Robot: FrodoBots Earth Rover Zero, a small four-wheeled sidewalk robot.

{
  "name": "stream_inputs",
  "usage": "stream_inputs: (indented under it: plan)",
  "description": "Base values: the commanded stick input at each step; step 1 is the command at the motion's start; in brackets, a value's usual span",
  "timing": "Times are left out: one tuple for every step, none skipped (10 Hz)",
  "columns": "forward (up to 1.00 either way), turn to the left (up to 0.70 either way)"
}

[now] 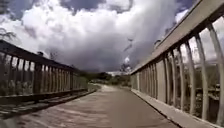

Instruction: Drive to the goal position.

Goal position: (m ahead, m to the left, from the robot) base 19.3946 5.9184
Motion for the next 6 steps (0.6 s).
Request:
stream_inputs:
  plan:
    - [0.85,0.19]
    - [0.85,0.00]
    - [0.85,0.00]
    - [0.85,0.00]
    - [0.85,0.00]
    - [0.85,0.00]
